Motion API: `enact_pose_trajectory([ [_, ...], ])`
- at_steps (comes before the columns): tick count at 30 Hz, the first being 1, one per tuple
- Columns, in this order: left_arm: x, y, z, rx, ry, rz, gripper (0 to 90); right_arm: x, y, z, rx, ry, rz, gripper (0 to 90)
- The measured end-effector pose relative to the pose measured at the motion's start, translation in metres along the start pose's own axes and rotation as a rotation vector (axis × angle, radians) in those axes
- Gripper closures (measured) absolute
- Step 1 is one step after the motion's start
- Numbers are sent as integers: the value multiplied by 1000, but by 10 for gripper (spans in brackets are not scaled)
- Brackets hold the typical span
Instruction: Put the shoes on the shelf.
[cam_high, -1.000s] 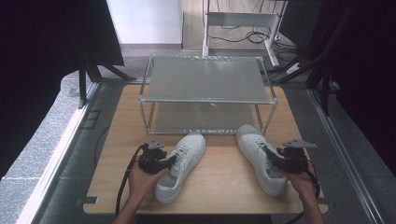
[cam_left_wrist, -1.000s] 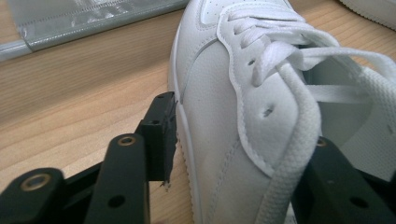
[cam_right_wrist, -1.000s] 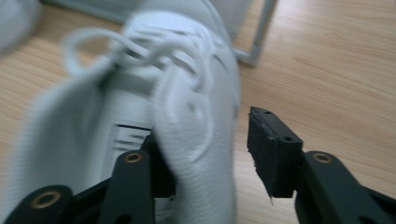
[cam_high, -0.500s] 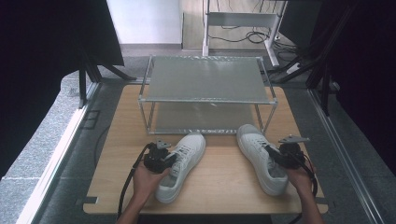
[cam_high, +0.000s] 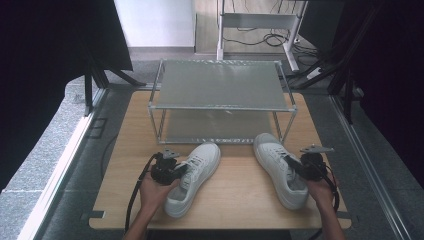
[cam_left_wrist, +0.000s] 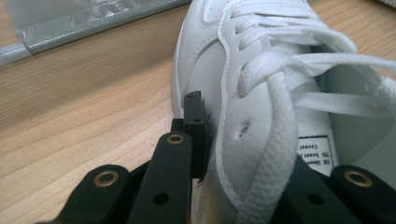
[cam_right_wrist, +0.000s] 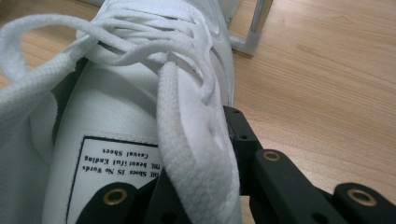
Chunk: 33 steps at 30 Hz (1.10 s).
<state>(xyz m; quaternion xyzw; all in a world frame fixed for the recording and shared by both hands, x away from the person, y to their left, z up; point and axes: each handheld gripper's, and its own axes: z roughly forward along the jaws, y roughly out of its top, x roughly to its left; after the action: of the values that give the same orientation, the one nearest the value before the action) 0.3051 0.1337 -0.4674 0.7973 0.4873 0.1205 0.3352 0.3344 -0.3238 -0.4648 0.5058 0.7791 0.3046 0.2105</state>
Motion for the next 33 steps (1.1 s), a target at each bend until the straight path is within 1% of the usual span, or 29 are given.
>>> enact_pose_trajectory([
  [2, 2, 0, -1, -8, -15, -11, 822, -1, 0, 0, -1, 5, 5, 850],
  [5, 3, 1, -1, -16, -26, -18, 823, -1, 0, 0, -4, 10, 9, 852],
  [6, 5, 1, -1, -17, -41, -20, 823, -2, -1, 0, -12, 16, 16, 856],
  [7, 5, 1, -1, -17, -41, -20, 823, -2, -1, 0, -12, 16, 16, 856],
  [8, 7, 1, -2, -17, -56, -20, 823, -3, -1, -1, -21, 22, 24, 858],
  [12, 10, 1, -5, -32, -115, -34, 823, -4, -2, -2, -42, 34, 28, 860],
  [16, 10, 2, -8, -55, -137, -37, 824, -3, -2, -5, -66, 28, 19, 860],
  [17, 10, 3, -10, -64, -142, -39, 824, -3, -2, -7, -74, 29, 22, 860],
  [18, 10, 3, -12, -73, -148, -41, 824, -4, -2, -10, -99, 38, 36, 860],
  [19, 11, 3, -13, -83, -154, -46, 824, -4, -2, -10, -99, 38, 36, 860],
  [20, 12, 3, -16, -102, -164, -55, 824, -6, -4, -14, -131, 57, 56, 860],
  [21, 13, 3, -17, -117, -170, -60, 824, -6, -4, -14, -131, 57, 56, 860],
  [22, 13, 3, -21, -145, -172, -67, 823, -8, -4, -16, -140, 66, 58, 860],
  [25, 15, 4, -29, -204, -166, -72, 824, -11, -6, -22, -187, 97, 86, 860],
  [28, 18, 5, -36, -238, -177, -86, 824, -13, -7, -26, -224, 123, 107, 860],
  [30, 20, 5, -40, -253, -197, -97, 825, -15, -7, -29, -257, 157, 132, 860],
  [32, 22, 4, -43, -276, -215, -104, 825, -15, -8, -30, -266, 164, 139, 860],
  [33, 22, 4, -44, -291, -219, -105, 825, -16, -7, -32, -277, 178, 151, 860],
])
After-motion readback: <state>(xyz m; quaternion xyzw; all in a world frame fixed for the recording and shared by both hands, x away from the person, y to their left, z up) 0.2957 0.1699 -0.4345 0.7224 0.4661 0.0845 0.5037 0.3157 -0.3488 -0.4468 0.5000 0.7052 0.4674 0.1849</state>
